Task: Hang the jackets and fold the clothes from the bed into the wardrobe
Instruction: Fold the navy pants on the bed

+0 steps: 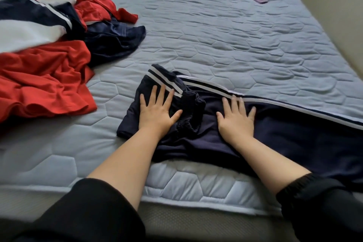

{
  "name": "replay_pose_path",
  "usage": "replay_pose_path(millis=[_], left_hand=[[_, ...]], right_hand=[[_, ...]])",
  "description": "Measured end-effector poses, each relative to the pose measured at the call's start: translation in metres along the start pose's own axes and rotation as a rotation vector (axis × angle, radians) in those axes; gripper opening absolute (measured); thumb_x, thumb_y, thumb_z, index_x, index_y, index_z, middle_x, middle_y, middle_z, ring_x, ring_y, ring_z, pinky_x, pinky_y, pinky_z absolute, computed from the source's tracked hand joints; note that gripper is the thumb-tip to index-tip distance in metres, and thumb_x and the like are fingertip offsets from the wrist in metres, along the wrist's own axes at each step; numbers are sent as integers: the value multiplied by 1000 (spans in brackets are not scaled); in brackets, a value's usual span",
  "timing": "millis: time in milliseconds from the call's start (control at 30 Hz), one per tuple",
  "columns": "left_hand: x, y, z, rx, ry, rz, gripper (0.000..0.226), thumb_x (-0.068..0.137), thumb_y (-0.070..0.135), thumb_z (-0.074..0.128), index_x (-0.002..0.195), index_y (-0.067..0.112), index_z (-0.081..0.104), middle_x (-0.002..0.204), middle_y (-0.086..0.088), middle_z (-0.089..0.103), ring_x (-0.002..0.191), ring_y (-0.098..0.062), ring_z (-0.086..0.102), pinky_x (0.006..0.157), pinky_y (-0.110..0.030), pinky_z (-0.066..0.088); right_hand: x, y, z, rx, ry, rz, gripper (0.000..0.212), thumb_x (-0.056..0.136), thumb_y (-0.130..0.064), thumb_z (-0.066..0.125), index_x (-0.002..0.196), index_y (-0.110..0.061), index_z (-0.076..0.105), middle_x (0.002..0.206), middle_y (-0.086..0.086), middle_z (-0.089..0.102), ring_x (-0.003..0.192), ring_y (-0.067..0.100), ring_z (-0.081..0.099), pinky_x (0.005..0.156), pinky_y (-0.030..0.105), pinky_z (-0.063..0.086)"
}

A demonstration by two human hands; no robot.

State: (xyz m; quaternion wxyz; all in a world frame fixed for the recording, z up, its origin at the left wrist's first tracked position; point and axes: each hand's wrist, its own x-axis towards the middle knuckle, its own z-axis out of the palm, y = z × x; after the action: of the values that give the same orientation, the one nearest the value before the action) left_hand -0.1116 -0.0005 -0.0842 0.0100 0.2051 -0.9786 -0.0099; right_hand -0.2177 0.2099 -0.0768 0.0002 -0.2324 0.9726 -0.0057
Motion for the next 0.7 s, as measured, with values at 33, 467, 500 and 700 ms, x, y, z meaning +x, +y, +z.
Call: replay_pose_path(millis=[33, 467, 500, 700], left_hand=[[-3, 2, 0, 26, 16, 6, 79, 81, 68, 0, 151, 32, -8, 161, 1, -7, 146, -22, -13, 114, -54, -8], [0, -45, -42, -294, 134, -240, 68, 93, 40, 51, 150, 17, 23, 152, -14, 29, 139, -33, 27, 111, -50, 23], [4, -52, -47, -426, 63, -357, 76, 90, 42, 56, 150, 15, 20, 150, -16, 33, 136, -34, 31, 110, -46, 28], [4, -63, -73, -1172, -273, -562, 26, 80, 19, 73, 102, 7, 67, 100, -14, 69, 73, -21, 70, 64, -26, 54]], right_hand=[[-5, 4, 3, 19, -89, 87, 60, 99, -44, 25, 153, -24, 11, 161, 3, 1, 148, 20, -4, 114, 56, -1], [-30, -89, -19, 342, -276, -26, 69, 92, -59, 30, 150, -40, 0, 161, 0, -9, 147, 24, -8, 109, 65, -3], [-29, -84, -14, 386, -296, -6, 68, 92, -58, 29, 150, -40, -2, 161, -3, -8, 147, 23, -6, 110, 64, -2], [-24, -75, -3, 421, -298, -74, 70, 93, -59, 30, 151, -38, -3, 161, -2, -5, 148, 22, -2, 113, 58, 0]])
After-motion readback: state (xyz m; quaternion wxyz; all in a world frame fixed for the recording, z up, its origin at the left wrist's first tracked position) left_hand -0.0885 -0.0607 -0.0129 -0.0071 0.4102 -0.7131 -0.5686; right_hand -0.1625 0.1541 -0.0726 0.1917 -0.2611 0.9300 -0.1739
